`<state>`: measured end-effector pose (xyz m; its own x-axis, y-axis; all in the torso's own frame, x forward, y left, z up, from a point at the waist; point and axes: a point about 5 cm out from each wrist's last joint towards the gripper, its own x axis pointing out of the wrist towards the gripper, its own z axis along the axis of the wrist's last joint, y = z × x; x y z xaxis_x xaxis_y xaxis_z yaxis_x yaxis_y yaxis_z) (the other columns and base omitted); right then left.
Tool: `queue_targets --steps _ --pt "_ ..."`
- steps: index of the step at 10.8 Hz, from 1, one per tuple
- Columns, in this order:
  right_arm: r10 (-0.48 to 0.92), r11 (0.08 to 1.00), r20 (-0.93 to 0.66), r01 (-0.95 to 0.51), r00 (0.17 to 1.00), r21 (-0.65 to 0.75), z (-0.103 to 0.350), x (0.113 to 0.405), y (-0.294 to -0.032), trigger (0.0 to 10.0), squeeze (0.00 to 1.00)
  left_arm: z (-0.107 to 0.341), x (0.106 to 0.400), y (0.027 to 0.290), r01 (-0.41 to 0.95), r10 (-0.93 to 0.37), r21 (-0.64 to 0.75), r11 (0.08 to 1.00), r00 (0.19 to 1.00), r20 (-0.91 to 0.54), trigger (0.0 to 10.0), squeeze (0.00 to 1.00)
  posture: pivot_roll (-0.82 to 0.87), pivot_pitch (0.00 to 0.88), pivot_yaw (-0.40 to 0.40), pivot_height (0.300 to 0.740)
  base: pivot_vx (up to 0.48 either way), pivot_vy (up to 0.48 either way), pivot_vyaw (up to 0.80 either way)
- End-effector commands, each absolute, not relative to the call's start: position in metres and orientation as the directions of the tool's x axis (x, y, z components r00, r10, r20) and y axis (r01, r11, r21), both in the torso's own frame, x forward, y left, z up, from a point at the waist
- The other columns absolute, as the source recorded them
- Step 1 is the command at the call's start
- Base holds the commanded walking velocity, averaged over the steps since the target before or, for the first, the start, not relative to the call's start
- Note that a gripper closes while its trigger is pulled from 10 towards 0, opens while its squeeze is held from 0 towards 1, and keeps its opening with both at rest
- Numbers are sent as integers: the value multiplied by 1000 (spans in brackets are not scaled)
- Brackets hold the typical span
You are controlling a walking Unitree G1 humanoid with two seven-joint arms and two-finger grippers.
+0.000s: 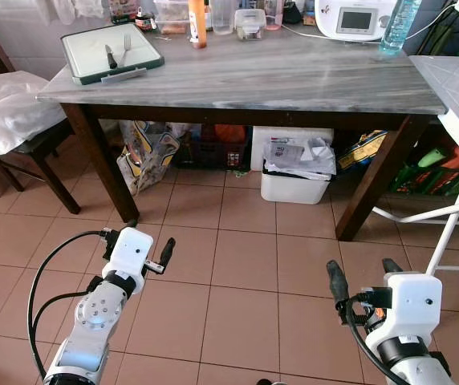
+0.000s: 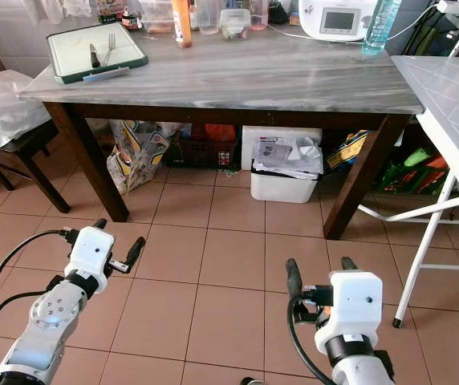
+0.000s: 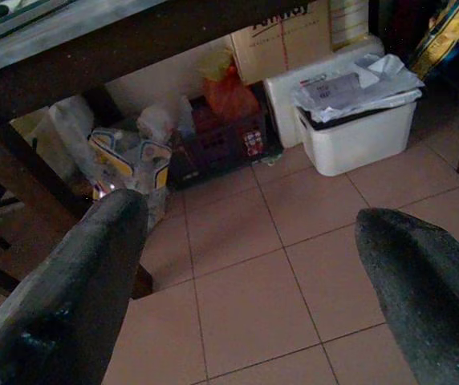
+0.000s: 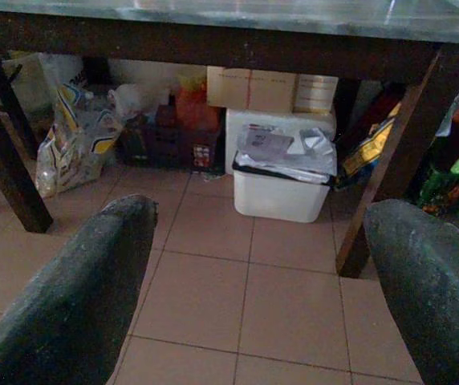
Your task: Setting the table
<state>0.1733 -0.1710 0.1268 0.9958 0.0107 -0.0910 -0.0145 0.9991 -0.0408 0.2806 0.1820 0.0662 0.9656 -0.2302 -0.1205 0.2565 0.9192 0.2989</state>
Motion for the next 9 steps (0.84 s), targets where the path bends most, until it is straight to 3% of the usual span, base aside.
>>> queue_targets --steps 1,9 --pt "1 999 -80 -4 997 -44 129 172 -171 10000 0 66 281 183 272 -243 320 908 962 -129 10000 0 -89 116 50 740 0 -277 0" --pt "-1 999 -77 -3 997 -50 130 172 -172 10000 0 63 284 181 273 -244 315 909 961 -128 10000 0 -94 118 46 740 0 -322 0"
